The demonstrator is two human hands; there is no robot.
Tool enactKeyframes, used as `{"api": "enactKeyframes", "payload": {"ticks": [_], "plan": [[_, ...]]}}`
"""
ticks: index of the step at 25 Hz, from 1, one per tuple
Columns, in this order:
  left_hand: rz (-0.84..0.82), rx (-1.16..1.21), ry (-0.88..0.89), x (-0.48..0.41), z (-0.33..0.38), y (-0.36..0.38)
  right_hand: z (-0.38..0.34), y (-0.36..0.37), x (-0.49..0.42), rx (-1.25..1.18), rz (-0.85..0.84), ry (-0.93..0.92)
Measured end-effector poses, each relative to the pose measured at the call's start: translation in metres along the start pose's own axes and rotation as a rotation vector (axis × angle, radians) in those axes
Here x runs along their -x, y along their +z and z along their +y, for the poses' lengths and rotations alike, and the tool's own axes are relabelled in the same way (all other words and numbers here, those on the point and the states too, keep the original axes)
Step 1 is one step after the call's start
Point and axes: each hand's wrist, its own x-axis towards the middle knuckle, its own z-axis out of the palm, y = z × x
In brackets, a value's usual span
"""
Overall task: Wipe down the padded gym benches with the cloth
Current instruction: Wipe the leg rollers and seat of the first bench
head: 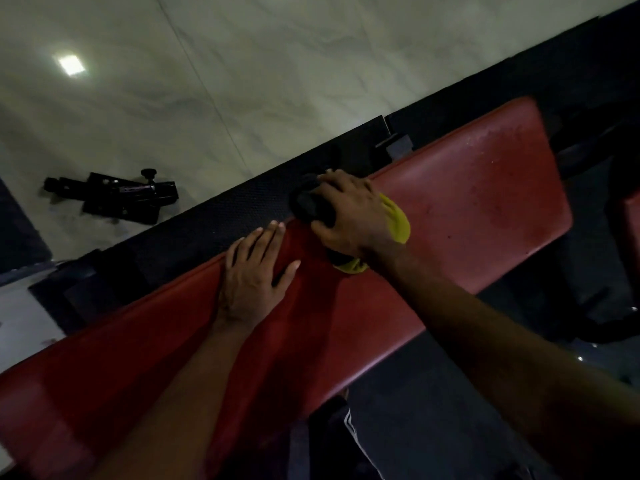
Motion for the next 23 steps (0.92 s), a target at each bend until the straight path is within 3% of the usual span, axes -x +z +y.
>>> {"api": "enactKeyframes", "payload": {"ticks": [3, 6, 9, 12, 14, 19, 23], "plan": [[0.008, 0.008, -0.013, 0.000, 0.000, 0.000, 0.023, -0.016, -0.019, 0.080, -0.130, -0.153], [0.012, 0.004, -0.012, 0.000, 0.002, 0.001, 0.057, -0.029, -0.032, 0.093, -0.097, 0.003], [0.026, -0.011, -0.021, 0.000, 0.001, 0.002, 0.036, -0.016, -0.027, 0.026, 0.028, 0.117], [0.033, -0.003, -0.015, 0.000, 0.001, 0.002, 0.000, 0.000, -0.011, 0.023, -0.019, -0.035], [0.041, -0.001, -0.020, 0.000, 0.001, 0.002, 0.015, -0.009, -0.011, 0.017, -0.052, -0.099], [0.020, 0.007, -0.045, 0.001, 0.001, 0.004, 0.082, -0.019, -0.002, 0.008, 0.125, 0.117], [-0.011, 0.002, -0.063, -0.001, 0.004, 0.000, 0.053, -0.001, 0.020, -0.114, 0.326, 0.428]]}}
